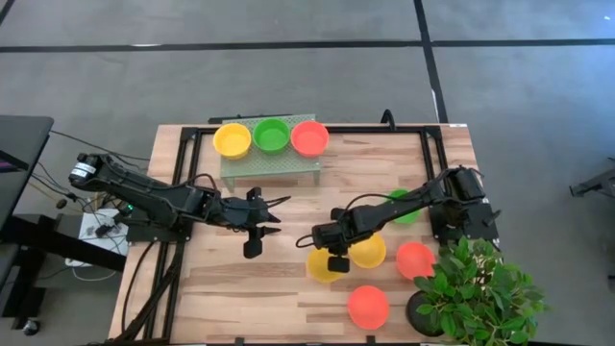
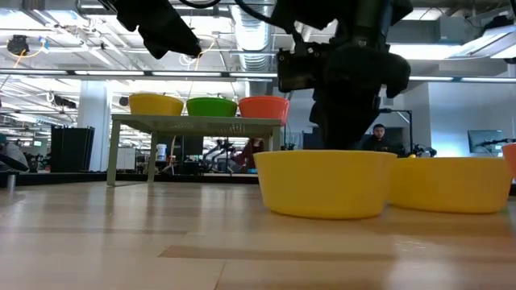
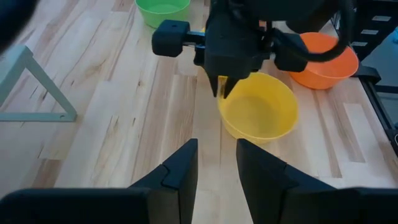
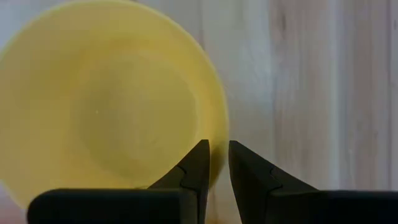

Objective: Pick & Place Mini bowls
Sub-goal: Stack the yellow bowl on top of the other yellow bowls on the shelf

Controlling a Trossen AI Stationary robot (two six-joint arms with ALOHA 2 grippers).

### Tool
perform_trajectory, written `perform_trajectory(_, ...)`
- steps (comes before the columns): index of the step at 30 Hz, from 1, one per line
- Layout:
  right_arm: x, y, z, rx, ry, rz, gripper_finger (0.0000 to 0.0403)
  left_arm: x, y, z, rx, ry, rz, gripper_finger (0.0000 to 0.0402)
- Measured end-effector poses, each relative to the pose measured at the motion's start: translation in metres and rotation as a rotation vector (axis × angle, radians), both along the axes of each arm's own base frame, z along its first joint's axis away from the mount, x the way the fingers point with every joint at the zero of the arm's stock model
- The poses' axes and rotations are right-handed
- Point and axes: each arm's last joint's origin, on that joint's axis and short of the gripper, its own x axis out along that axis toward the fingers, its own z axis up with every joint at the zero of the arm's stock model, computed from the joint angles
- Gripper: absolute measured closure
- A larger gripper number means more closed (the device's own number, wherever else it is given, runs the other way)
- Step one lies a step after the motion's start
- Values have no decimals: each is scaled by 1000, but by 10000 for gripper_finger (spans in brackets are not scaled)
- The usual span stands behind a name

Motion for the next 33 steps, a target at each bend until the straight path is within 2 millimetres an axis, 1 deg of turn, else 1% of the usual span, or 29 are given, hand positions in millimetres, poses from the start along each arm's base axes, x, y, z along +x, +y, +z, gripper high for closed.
perform_trajectory(3, 1, 0, 0, 7, -10, 18, 353, 0, 0, 0, 3, -1, -3, 290)
perform_trajectory(7, 3, -3, 2, 55, -4, 41, 391, 0, 0, 1, 73, -7, -54, 290)
perform_trajectory(8, 3, -5, 2, 56, -5, 48, 395, 0, 0, 1, 100, -7, -82, 290)
perform_trajectory(11, 7, -14, 3, 32, -29, 58, 390, 1, -3, 1, 144, -10, -200, 290)
perform_trajectory(15, 22, -30, 14, -22, -144, 61, 394, 0, -8, 2, 140, -27, -341, 290)
perform_trajectory(17, 30, -40, 21, -22, -192, 26, 399, 0, -10, 2, 149, -30, -368, 290)
perform_trajectory(19, 38, -52, 34, 2, -240, -56, 399, -1, -12, 2, 163, -32, -385, 290)
perform_trajectory(21, 46, -65, 47, 61, -283, -195, 398, -1, -14, 1, 191, -34, -411, 290)
perform_trajectory(22, 48, -72, 52, 99, -291, -231, 398, 0, -15, 0, 209, -33, -425, 290)
perform_trajectory(24, 50, -83, 59, 159, -286, -248, 399, 1, -15, -3, 247, -22, -443, 290)
perform_trajectory(26, 51, -92, 64, 204, -288, -282, 400, 4, -15, -7, 285, -8, -453, 290)
perform_trajectory(29, 49, -100, 64, 265, -260, -326, 400, 11, -13, -19, 335, 49, -456, 290)
perform_trajectory(33, 48, -107, 63, 283, -243, -356, 401, 21, -12, -37, 417, 124, -440, 290)
